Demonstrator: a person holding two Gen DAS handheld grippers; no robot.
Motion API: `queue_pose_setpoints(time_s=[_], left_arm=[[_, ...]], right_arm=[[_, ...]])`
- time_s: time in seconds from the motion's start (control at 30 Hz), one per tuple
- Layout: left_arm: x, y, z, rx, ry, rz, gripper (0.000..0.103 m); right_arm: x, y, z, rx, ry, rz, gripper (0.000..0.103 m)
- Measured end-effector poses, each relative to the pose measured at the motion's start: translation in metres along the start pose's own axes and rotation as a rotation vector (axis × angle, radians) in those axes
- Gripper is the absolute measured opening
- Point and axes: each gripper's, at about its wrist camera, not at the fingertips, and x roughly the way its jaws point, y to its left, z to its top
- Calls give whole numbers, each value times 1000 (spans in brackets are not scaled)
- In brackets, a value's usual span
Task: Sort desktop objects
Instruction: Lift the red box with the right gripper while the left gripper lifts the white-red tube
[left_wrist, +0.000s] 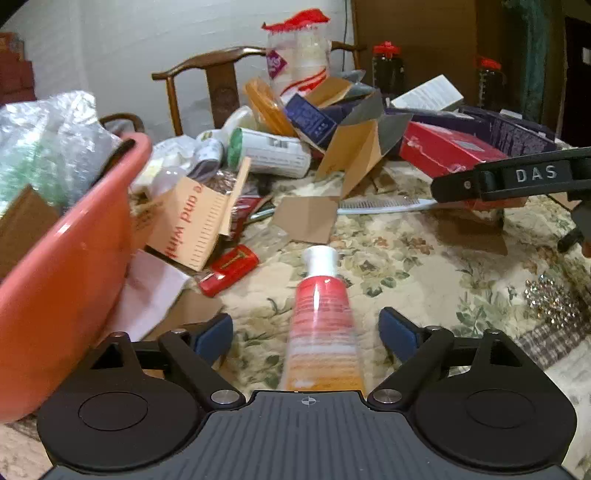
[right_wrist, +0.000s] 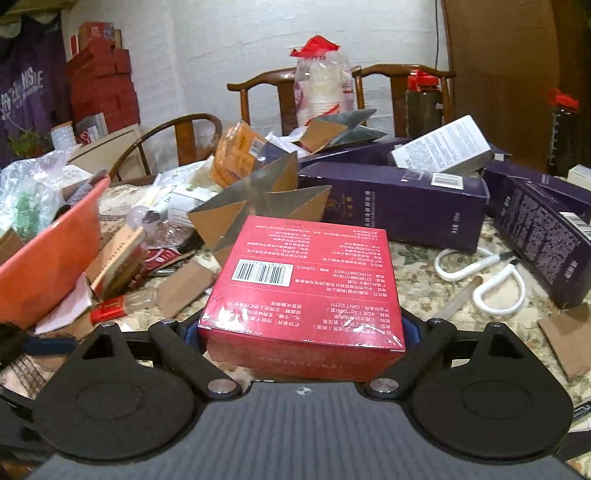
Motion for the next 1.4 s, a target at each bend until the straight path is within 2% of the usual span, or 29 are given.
queue_pose_setpoints(time_s=[0.03, 0.07, 0.13, 0.17, 0.2, 0.3, 0.4, 0.57, 0.87, 1.1, 1.23, 1.4], left_arm=[[3, 2, 2, -18, 12, -12, 88], [4, 5, 5, -35, 18, -32, 77], [3, 3, 8, -5, 17, -39, 57], [1, 1, 9, 6, 22, -55, 36], [0, -3, 11, 21, 25, -33, 32], [-1, -10, 10, 61, 20, -4, 32], [-7, -7, 10, 26, -1, -37, 32], [-25, -10, 16, 51, -53, -25, 32], [-74, 13, 40, 23, -166, 32, 32], [-119, 54, 53, -25, -234, 143, 33], [-148, 91, 59, -58, -261, 238, 33], [-171, 146, 67, -109, -271, 374, 33]], right_arm=[[0, 2, 0, -3, -2, 3, 94], [-1, 4, 0, -11, -5, 1, 94], [-2, 9, 0, -42, -11, -9, 94], [-4, 12, 1, -57, -16, -14, 94], [-5, 14, 2, -66, -20, -14, 94], [-9, 22, 4, -96, -31, -21, 94], [-15, 30, 5, -133, -50, -30, 94], [-24, 40, 7, -176, -72, -29, 94], [-43, 64, 24, -210, -117, 17, 94], [-54, 111, 50, -246, -164, 123, 94], [-54, 153, 70, -278, -200, 190, 94], [-43, 212, 101, -282, -209, 329, 94]])
